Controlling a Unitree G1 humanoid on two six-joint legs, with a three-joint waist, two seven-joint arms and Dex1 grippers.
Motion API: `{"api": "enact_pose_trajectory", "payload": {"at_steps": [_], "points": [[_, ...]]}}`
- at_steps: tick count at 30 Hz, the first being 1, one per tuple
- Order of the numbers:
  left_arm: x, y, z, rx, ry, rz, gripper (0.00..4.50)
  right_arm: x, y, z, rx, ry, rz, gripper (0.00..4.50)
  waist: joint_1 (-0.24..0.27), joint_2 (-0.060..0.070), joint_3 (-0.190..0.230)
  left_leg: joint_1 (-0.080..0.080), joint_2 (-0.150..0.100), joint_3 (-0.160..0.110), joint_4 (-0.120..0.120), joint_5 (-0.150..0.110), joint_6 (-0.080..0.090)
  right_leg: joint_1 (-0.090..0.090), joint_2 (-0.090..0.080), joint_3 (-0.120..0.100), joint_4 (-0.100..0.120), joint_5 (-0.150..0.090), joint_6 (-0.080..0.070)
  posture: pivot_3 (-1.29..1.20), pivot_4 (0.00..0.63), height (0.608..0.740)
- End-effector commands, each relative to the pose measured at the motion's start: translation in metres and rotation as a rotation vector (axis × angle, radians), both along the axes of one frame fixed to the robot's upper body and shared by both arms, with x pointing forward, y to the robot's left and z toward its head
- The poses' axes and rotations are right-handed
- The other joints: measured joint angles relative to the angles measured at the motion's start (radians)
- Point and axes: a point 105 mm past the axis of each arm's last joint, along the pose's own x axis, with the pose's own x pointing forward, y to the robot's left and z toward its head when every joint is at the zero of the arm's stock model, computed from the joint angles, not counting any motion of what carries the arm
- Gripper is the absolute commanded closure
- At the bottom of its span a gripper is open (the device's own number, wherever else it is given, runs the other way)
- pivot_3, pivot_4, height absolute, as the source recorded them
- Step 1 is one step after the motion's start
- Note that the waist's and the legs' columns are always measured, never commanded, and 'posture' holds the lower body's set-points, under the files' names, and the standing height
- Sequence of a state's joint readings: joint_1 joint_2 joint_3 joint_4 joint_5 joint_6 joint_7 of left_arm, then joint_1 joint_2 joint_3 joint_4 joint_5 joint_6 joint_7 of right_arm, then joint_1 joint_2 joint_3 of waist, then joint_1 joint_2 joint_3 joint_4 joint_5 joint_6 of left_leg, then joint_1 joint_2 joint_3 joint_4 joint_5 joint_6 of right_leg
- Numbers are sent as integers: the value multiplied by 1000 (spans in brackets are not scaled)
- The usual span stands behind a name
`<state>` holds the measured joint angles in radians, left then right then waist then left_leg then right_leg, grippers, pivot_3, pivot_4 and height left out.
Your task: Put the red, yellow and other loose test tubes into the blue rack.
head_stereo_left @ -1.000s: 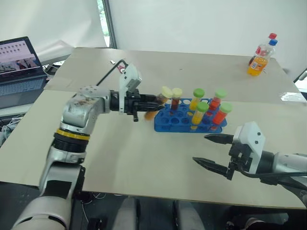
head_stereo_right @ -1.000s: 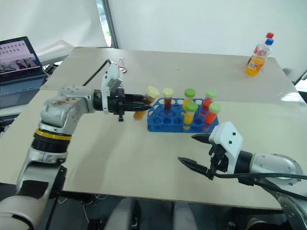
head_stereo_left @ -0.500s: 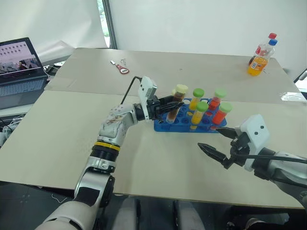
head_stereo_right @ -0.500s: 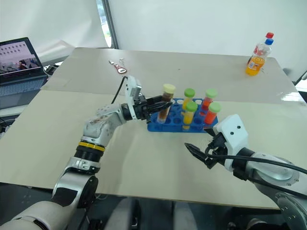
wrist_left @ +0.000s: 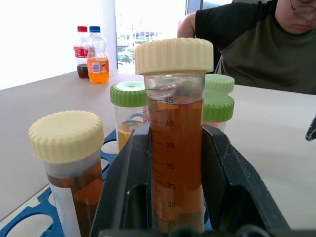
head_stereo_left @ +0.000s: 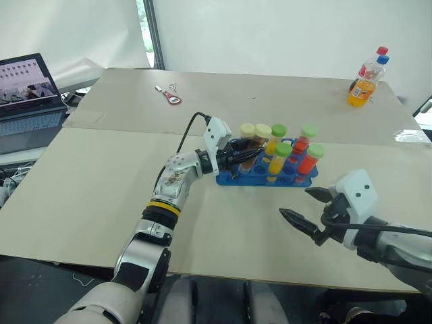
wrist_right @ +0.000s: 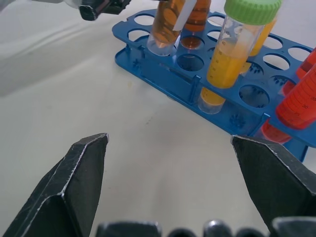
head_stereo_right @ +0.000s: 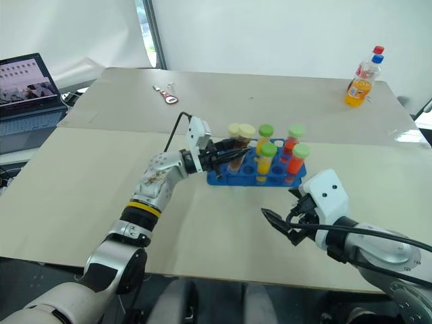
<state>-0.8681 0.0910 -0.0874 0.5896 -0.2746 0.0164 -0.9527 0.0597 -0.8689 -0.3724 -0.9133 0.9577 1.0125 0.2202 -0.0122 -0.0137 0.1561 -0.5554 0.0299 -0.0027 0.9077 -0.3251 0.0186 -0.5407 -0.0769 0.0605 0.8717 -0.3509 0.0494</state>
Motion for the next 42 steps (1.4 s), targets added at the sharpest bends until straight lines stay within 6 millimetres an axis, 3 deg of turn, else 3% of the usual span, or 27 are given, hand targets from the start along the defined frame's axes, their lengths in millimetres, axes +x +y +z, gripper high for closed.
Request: {"api": "enact_pose_trajectory", "payload": {"at_steps": [1, 9, 16, 23, 25, 28, 32, 37, 42], "points": [[2, 0, 3, 7, -32, 25, 3659, -2, 1, 6, 3, -37, -8, 76, 0, 0, 0, 0, 0, 0, 0, 0, 0, 0, 0, 0, 0, 0, 0, 0, 150, 659], [3, -3, -9, -21, -30, 85, 3659, 2, 1, 7, 22, -53, -39, 76, 3, 0, 0, 0, 0, 0, 0, 0, 0, 1, 0, 0, 0, 0, 0, 0, 150, 659], [1, 4, -22, -35, 15, 112, 3659, 4, 11, 25, 112, -151, -25, 76, 2, 0, 0, 1, 0, -1, 0, 0, 0, 2, 0, 0, -1, 0, 0, 0, 150, 659], [-11, 8, -27, 1, -14, 60, 293, 8, 10, 33, 97, -213, -24, 76, 1, 0, 0, 2, 0, -1, 0, 0, 0, 3, 0, 0, -1, 0, 1, 0, 150, 659], [-13, 13, -27, 36, -44, 68, 103, 9, 9, 34, 92, -228, -22, 76, 0, 0, 0, 2, 0, -1, 0, 0, 0, 4, 0, 0, -1, 0, 1, 0, 150, 659], [-13, 28, -26, 91, -72, 93, 103, 11, 7, 39, 90, -257, -9, 76, -2, 0, 0, 2, 0, -1, 0, 0, 0, 3, 1, 0, -1, 0, 1, 0, 150, 659], [-19, 63, -17, 182, -101, 114, 38, 16, 0, 47, 48, -307, 20, 38, 0, 1, 0, 2, 0, -1, 0, 0, 0, 3, 1, 0, -1, 0, 0, 0, 150, 659], [-34, 134, -7, 475, -83, 186, 38, 28, -35, 64, -116, -304, 71, 38, -8, 1, 0, 2, 1, -1, -1, 0, 0, 3, 1, 0, -2, -1, 0, 0, 150, 659], [-52, 166, -9, 561, -14, 230, 38, 25, -58, 66, -186, -214, 167, 38, 3, 2, 0, 4, 1, -1, -2, 0, 0, 3, 1, -1, -2, -3, -1, 0, 150, 659]]}}
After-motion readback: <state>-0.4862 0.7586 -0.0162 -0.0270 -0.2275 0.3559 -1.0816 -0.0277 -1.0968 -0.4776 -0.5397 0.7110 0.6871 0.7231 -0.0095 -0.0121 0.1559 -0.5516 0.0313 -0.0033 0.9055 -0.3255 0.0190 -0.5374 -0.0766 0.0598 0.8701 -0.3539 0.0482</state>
